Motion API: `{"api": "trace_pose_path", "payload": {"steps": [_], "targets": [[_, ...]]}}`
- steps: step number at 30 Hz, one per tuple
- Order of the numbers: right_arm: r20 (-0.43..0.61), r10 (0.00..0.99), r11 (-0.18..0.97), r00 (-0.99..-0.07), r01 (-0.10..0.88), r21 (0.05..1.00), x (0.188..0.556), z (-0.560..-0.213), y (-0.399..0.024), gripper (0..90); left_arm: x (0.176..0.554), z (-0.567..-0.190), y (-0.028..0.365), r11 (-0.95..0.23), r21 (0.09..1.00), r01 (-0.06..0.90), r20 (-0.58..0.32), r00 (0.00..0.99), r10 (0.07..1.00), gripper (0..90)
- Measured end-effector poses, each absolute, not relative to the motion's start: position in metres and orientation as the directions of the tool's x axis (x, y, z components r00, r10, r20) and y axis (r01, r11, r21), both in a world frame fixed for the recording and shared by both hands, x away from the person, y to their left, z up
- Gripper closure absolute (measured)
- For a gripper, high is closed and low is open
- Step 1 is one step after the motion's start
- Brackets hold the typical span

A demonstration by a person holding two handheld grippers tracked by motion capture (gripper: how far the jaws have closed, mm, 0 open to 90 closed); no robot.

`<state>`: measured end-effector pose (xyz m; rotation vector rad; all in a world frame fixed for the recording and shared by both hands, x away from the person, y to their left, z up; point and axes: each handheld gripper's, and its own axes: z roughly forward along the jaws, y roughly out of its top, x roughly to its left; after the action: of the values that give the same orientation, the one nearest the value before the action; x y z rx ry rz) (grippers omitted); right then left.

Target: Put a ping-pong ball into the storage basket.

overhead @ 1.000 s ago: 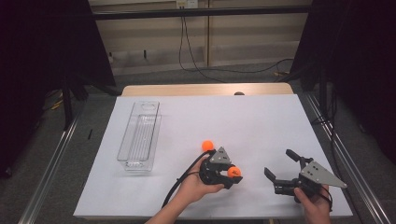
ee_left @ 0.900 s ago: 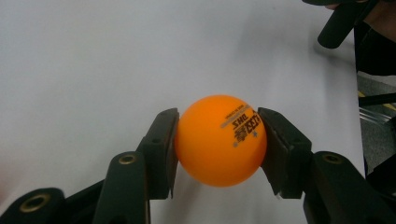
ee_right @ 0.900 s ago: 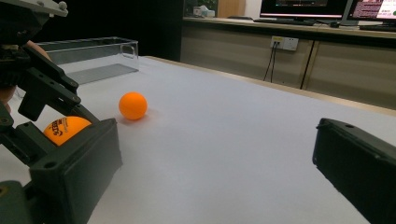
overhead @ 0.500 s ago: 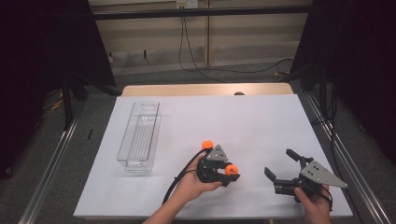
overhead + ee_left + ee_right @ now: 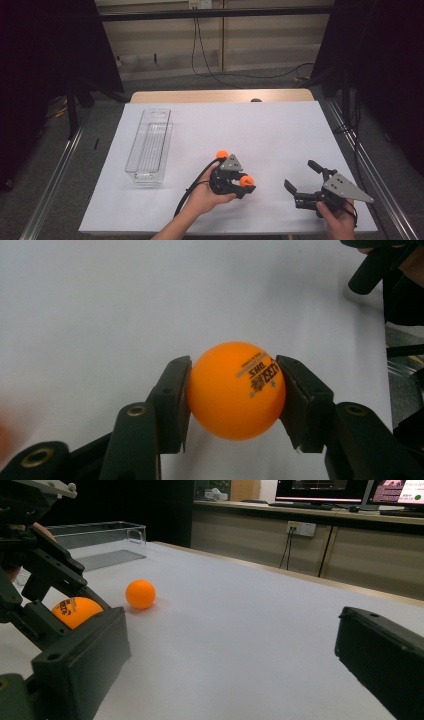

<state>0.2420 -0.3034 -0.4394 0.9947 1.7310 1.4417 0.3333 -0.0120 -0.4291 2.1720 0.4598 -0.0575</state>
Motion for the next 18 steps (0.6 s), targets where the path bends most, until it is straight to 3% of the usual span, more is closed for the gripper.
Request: {"api": "trace_pose_path", "payload": {"steps": [18], "targets": [[-0.02,0.865,0.104,-0.501,0.141,0.985,0.2448,-0.4388,-0.3012,0.6,0.3358,-0.4225,-0.0019,-0.519,0.775,0.36,-0.207,0.921,0.328,50.9]]}}
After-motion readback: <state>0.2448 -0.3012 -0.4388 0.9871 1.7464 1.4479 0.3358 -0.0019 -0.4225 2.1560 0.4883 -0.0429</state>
